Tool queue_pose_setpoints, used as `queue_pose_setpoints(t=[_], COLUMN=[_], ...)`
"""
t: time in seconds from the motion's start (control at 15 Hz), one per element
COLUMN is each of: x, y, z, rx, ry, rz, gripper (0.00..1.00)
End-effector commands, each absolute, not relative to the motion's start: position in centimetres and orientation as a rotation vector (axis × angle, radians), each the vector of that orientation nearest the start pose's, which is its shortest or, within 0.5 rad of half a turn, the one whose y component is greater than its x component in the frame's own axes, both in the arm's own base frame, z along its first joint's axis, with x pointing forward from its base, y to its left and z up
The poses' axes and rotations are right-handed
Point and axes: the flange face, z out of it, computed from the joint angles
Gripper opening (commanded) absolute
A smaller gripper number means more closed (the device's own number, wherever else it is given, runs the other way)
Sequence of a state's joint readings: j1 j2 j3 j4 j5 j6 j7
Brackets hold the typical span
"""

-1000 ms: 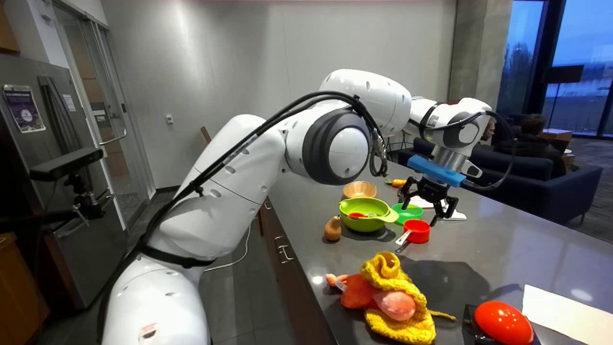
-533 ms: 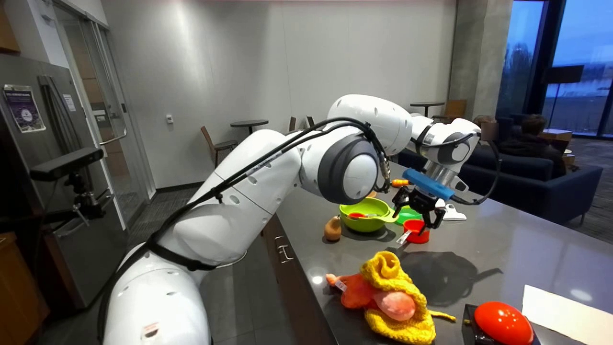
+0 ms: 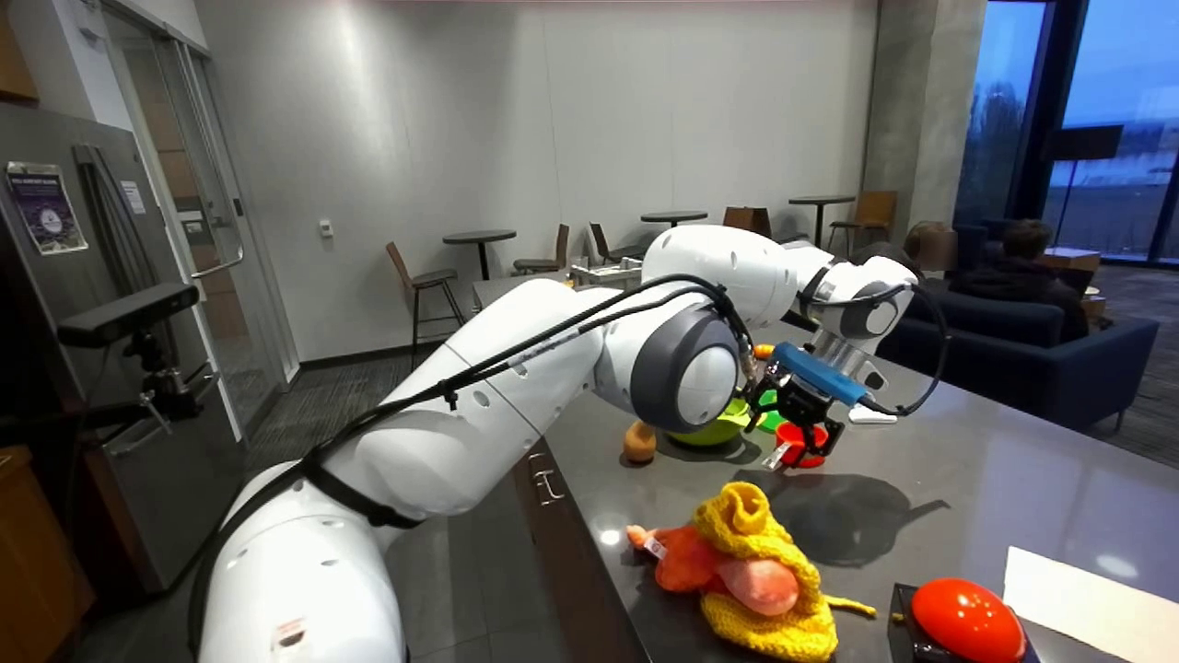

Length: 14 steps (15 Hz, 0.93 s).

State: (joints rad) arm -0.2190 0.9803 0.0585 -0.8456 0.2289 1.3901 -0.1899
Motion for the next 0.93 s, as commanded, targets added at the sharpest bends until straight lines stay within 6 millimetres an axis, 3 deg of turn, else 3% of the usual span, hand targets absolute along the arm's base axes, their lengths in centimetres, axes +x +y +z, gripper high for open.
queue_pose_setpoints(t=[0.0, 0.27, 0.87], x=[73.2, 73.1, 74.4], y=[-10.4, -10.1, -8.8], z=[28.6, 27.6, 29.2], rx=[-2.703, -2.680, -2.697], ry=[-0.016, -0.034, -0.081], rz=[0.570, 0.610, 0.504], gripper=[1.00, 1.00, 1.00])
